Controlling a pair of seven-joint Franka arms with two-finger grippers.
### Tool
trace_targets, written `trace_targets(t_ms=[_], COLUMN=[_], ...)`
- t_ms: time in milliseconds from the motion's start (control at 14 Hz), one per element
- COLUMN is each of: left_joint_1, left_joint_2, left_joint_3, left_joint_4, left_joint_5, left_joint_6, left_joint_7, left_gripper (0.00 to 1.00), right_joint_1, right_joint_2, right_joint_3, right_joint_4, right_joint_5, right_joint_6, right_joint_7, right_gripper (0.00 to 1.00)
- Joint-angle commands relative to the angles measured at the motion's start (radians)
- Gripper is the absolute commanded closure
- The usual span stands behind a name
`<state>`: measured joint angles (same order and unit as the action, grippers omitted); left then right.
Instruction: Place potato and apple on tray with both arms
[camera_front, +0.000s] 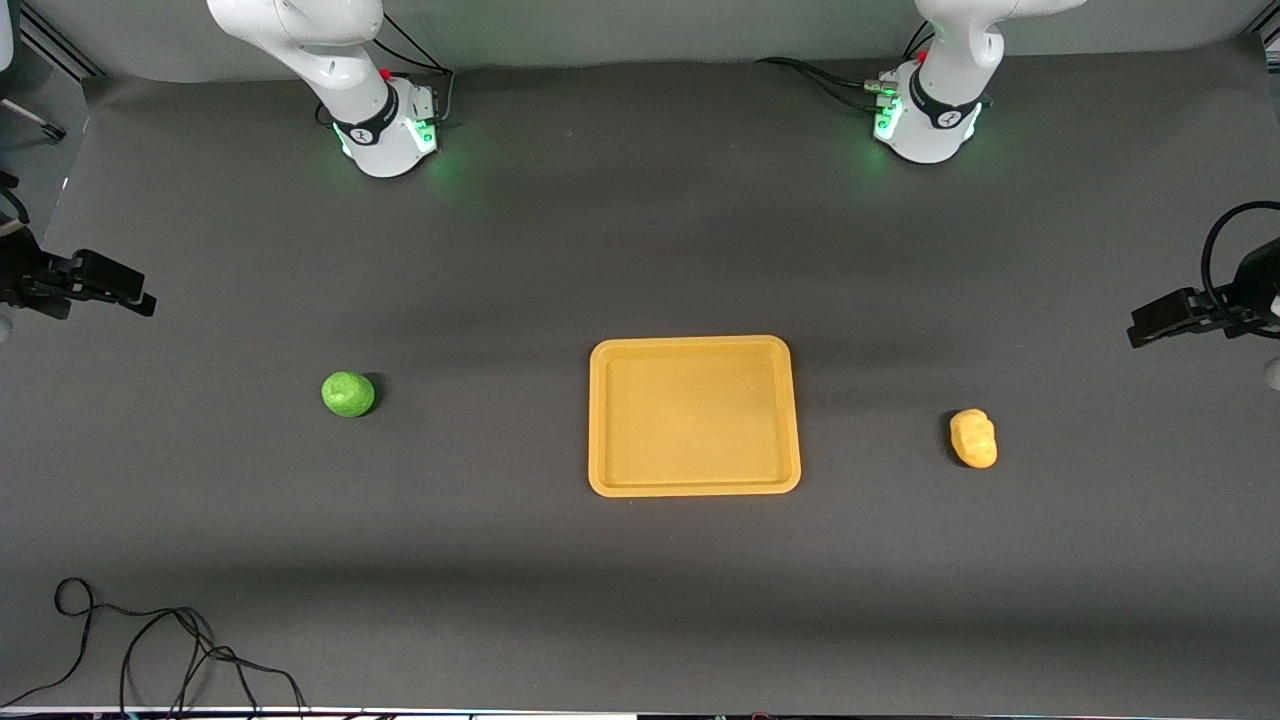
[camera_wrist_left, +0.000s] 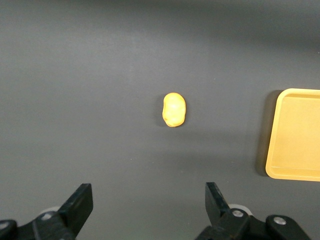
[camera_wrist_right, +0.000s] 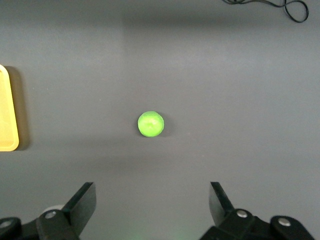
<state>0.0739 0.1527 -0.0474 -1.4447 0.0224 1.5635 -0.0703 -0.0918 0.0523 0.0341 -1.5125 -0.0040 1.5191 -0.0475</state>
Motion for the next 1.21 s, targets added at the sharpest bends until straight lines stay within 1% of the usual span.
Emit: trace_targets(t_ms=[0, 143, 357, 571, 714, 786, 1000, 1143], left_joint_1=[0.015, 0.010, 0.018, 0.041, 0.032, 0.029, 0.015, 0.010], left_joint_2=[-0.005, -0.002, -0.001, 0.007, 0.051, 0.080, 0.129, 0.168], left_joint_3=[-0.003, -0.003, -0.002, -0.002, -0.003, -0.003, -0.005, -0.006], left_joint_4=[-0.012, -0.055, -0.207, -0.321, -0.374, -0.394, -0.450, -0.502], left_joint_5=[0.002, 0.013, 0.017, 0.016, 0.011, 0.010, 0.005, 0.005], left_joint_6=[0.021, 0.052, 0.225, 0.372, 0.481, 0.536, 0.630, 0.734], left_joint_7=[0.000, -0.002, -0.014, -0.003, -0.006, -0.013, -0.026, -0.028], left_gripper=[0.00, 0.00, 0.00, 0.00, 0.00, 0.00, 0.00, 0.00], right_joint_1=[0.006, 0.006, 0.006, 0.006, 0.006, 0.006, 0.006, 0.006], right_joint_2=[-0.011, -0.011, -0.012, -0.037, -0.042, -0.026, -0.019, -0.011], right_joint_3=[0.001, 0.001, 0.001, 0.000, -0.002, -0.002, 0.000, 0.000], right_joint_4=[0.002, 0.003, 0.009, 0.012, 0.005, 0.000, -0.008, -0.008], right_joint_5=[0.006, 0.006, 0.006, 0.006, 0.006, 0.006, 0.006, 0.006], right_joint_6=[-0.016, -0.016, -0.017, -0.017, -0.017, -0.017, -0.014, -0.013], right_joint_7=[0.021, 0.021, 0.021, 0.020, 0.018, 0.020, 0.018, 0.018], right_gripper=[0.00, 0.00, 0.00, 0.00, 0.00, 0.00, 0.00, 0.00])
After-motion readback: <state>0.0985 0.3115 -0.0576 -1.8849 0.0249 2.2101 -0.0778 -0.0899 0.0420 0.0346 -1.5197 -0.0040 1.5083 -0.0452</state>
